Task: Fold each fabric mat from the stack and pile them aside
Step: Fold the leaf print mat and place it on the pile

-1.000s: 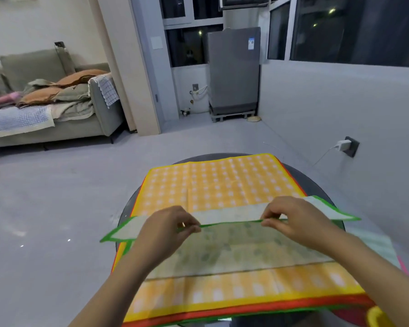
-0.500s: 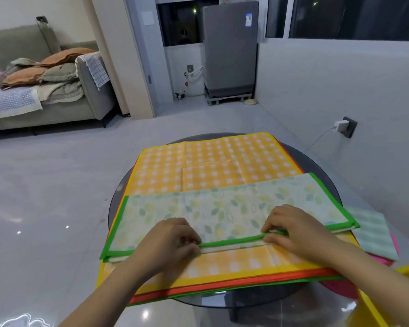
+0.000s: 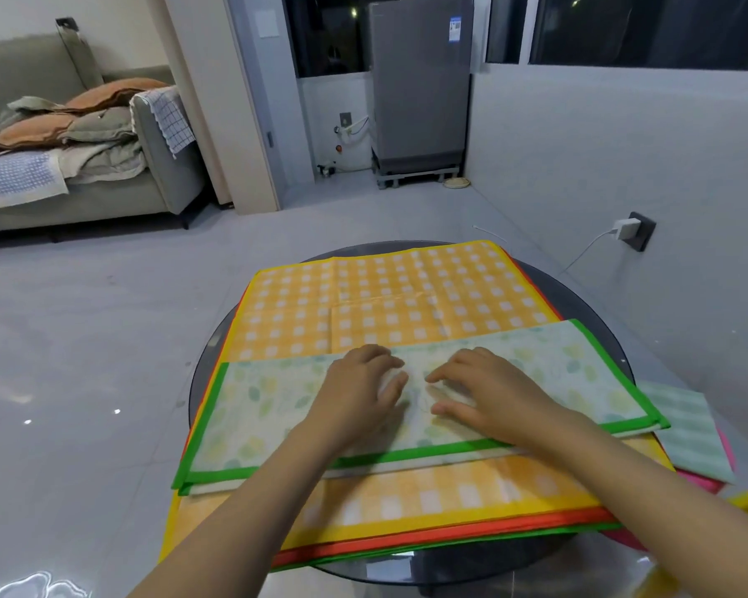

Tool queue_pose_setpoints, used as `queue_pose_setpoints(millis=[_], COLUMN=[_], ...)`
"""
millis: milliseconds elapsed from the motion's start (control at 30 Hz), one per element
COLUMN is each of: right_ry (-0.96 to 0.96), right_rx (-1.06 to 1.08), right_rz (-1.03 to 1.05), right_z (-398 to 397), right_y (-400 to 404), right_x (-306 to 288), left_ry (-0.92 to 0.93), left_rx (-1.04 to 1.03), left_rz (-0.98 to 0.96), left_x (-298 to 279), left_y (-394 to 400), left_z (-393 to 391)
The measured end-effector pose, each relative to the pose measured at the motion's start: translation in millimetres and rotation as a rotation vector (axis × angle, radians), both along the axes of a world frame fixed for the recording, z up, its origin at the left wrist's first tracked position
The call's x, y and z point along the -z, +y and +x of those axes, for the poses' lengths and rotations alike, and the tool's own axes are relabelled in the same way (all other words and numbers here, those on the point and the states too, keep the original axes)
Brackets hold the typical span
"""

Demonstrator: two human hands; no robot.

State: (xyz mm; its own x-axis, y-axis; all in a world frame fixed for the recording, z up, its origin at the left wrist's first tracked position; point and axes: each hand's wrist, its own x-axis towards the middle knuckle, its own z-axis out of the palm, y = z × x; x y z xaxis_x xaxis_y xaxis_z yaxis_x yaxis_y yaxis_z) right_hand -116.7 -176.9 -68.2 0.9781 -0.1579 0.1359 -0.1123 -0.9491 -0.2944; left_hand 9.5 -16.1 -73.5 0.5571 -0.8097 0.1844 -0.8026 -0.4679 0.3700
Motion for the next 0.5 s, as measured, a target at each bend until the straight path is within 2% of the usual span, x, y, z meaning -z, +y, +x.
queue_pose_setpoints(millis=[167,267,500], right_ry=[0.008,0.084,0.201], right_rx=[0.048,0.070,0.131], right_rz=[-0.038,-0.035,-0.090], right_z=[25.0,34.4,33.0], right_y=[-0.1,-2.6,-17.1], right_x=[11.7,20.4,34.6], left_ry=[0.061,0.019,-0.039], left_rx=[-0.017,-0.031,-0.047], left_rz=[0.156,0.244,0.280], left_x=[15.5,24.9,32.0], left_y=[-22.4,-26.0,-24.0], left_z=[1.7,0.8,4.3])
